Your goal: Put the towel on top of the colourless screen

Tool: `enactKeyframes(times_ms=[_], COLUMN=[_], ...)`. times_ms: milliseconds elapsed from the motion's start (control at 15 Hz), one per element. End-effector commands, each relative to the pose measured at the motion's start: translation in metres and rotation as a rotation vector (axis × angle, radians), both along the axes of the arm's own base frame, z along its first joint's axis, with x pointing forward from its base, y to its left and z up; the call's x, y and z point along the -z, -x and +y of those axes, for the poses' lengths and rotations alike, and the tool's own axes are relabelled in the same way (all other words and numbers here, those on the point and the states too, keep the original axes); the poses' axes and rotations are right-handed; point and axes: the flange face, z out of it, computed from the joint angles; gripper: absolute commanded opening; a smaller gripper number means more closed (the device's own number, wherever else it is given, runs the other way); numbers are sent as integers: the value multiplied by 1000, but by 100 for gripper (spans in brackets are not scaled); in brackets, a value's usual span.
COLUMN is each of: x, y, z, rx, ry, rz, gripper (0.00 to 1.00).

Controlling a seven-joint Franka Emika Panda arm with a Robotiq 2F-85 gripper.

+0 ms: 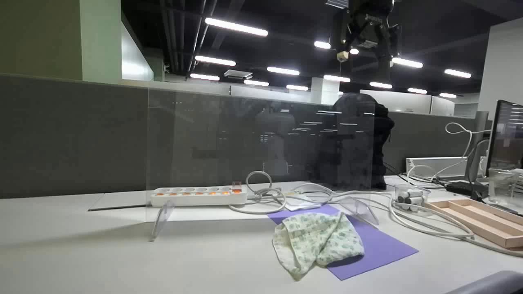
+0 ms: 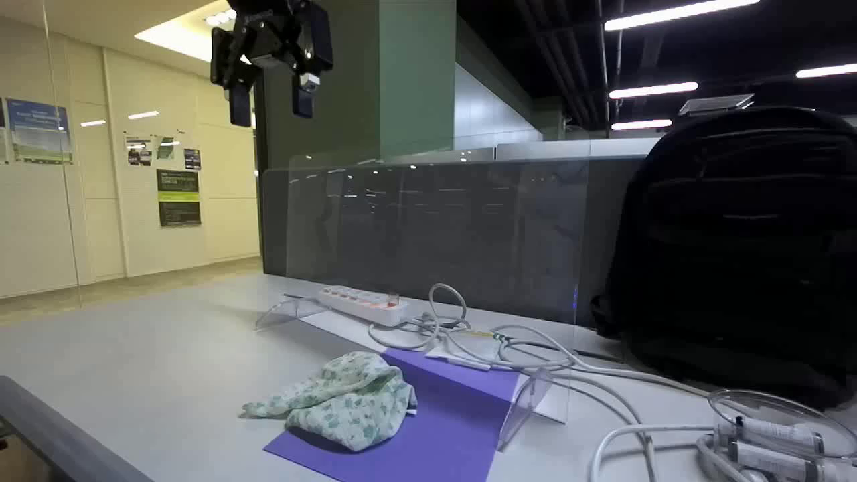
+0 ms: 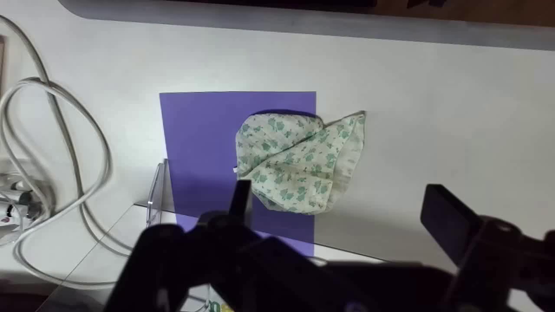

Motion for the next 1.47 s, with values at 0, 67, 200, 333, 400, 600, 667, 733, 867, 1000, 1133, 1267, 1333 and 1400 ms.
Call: enactKeyframes(times_ms=[0, 67, 200, 333, 400, 600, 667, 733, 867, 1000, 1133, 1267, 1333, 1400], x=[0, 0, 0, 0, 0, 0, 0, 0, 0, 0, -10, -11, -10, -5], y=[0, 0, 0, 0, 0, 0, 0, 0, 0, 0, 14, 16, 16, 14], z=[0, 0, 0, 0, 0, 0, 0, 0, 0, 0, 23, 45, 57, 68], rx=[0, 0, 0, 0, 0, 0, 0, 0, 0, 0, -36, -82, -110, -136], ry=[0, 0, 0, 0, 0, 0, 0, 0, 0, 0, 14, 29, 41, 50], rz=[1, 1, 1, 1, 1, 1, 1, 1, 1, 1, -126, -233, -286, -324], gripper=[100, 100, 100, 100, 100, 100, 100, 100, 100, 100, 100, 100, 100, 100])
